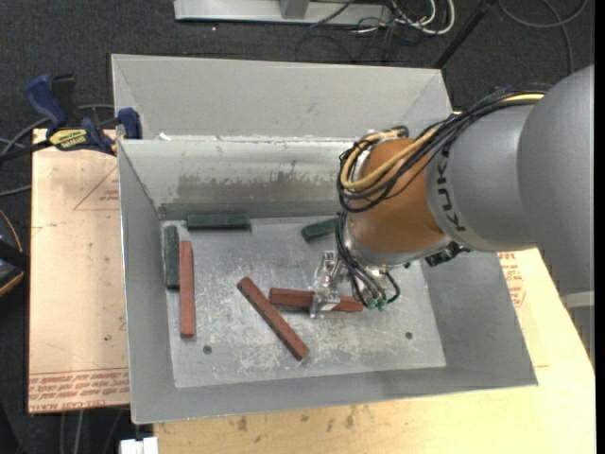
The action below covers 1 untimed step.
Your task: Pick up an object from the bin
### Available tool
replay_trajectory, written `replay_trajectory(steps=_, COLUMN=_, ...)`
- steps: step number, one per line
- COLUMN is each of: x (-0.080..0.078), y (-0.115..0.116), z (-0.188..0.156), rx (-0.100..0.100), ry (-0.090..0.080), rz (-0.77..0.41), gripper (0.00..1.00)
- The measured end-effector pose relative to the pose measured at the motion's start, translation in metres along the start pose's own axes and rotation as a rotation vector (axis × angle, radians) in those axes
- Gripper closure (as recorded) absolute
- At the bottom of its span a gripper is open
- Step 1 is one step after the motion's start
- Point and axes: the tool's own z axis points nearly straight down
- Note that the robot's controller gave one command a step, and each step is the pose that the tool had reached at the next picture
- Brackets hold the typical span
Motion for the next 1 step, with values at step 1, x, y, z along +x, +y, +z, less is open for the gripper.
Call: replay_trajectory(steps=1, x=0.0022, y=0.0060, z=-0.1199, rx=0.002, ry=0.012, rz=-0.044, gripper=1.00)
